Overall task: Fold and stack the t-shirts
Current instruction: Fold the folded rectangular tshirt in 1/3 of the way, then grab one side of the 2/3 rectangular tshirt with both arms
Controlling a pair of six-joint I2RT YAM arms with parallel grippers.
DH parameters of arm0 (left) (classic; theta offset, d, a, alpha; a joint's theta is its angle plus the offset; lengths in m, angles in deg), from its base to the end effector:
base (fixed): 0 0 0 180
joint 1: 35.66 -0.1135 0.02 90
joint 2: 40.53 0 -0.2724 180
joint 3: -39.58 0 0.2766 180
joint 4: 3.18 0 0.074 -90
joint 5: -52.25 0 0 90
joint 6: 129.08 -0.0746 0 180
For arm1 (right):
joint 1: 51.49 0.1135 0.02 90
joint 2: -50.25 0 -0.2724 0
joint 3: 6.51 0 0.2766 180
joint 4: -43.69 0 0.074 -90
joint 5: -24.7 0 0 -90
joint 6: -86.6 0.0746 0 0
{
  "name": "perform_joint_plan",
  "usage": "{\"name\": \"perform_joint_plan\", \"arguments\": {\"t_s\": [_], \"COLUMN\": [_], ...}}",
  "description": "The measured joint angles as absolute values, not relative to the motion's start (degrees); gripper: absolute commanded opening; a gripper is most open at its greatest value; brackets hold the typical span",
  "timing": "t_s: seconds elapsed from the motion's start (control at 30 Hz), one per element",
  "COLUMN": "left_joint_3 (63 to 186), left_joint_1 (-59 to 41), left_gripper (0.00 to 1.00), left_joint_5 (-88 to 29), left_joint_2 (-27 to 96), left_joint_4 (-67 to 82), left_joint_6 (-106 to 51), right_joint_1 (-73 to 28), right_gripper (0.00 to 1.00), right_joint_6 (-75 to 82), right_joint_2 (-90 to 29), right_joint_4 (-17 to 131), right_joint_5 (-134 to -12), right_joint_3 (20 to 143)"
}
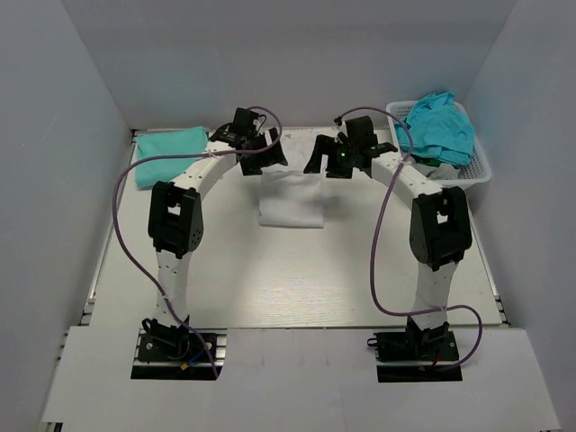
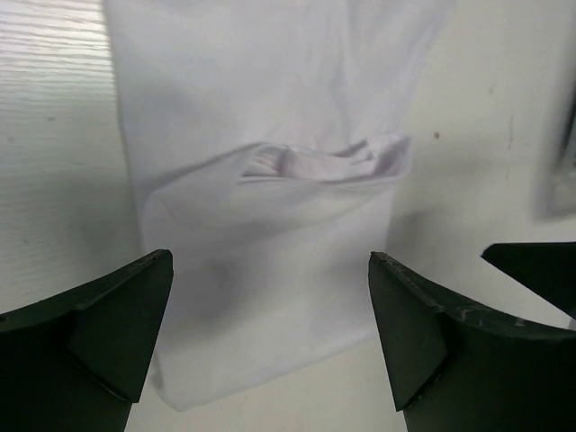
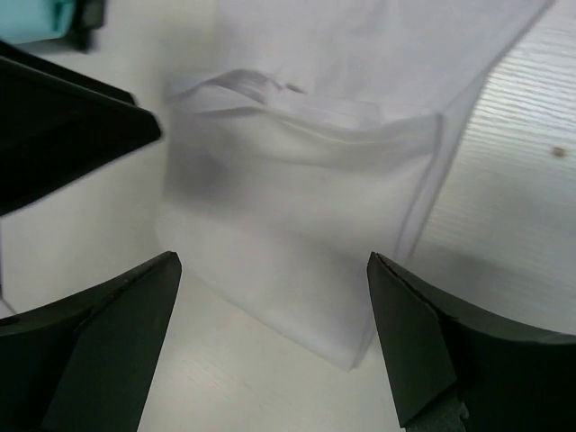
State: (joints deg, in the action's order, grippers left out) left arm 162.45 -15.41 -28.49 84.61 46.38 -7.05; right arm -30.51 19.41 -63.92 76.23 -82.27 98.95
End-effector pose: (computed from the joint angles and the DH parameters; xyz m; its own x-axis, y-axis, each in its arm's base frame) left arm 0.5066 -0.1997 0.2092 -0.8560 -0.2422 -0.4568 -0.0225 0.9001 -0.4350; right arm 0.4723 0.2044 0.2243 -0.7797 0.0981 -0.6184 -0.2659 0.8423 0.4689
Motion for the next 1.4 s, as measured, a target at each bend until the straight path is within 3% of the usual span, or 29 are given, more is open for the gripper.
{"name": "perform_joint_plan", "arguments": {"t_s": [0.3,0.53,0.93,1.17,1.4], "left_joint_3": [165.2,170.3,169.6,166.0,152.2], "left_joint_1": [-15.2,-17.6,-21.2,-20.7,-19.0], "left_gripper": [1.0,1.0,1.0,1.0,1.0], "left_joint_5": [-17.1,-15.6,-13.1,-17.3,-23.3], "left_joint_2": [90.5,99.3,99.6,92.6,74.4], "left_joint_4": [41.6,39.2,36.8,39.8,44.3], "left_joint_6": [-9.7,-10.2,-9.3,-11.2,-12.1], "right_joint_1": [-30.1,-30.9,-33.1,-32.4,-32.1], "right_gripper": [0.9,0.9,0.9,0.9,0.9], "right_joint_6": [26.0,34.6,39.0,31.3,26.1], "right_joint_2": [-67.4,-74.8,-79.6,-70.3,-45.6], "right_joint_4": [62.0,42.2,36.8,45.9,51.5], "right_joint_5": [-93.4,-96.3,-94.1,-91.8,-83.9], "right_joint_3": [97.0,91.3,91.3,90.9,77.1]}}
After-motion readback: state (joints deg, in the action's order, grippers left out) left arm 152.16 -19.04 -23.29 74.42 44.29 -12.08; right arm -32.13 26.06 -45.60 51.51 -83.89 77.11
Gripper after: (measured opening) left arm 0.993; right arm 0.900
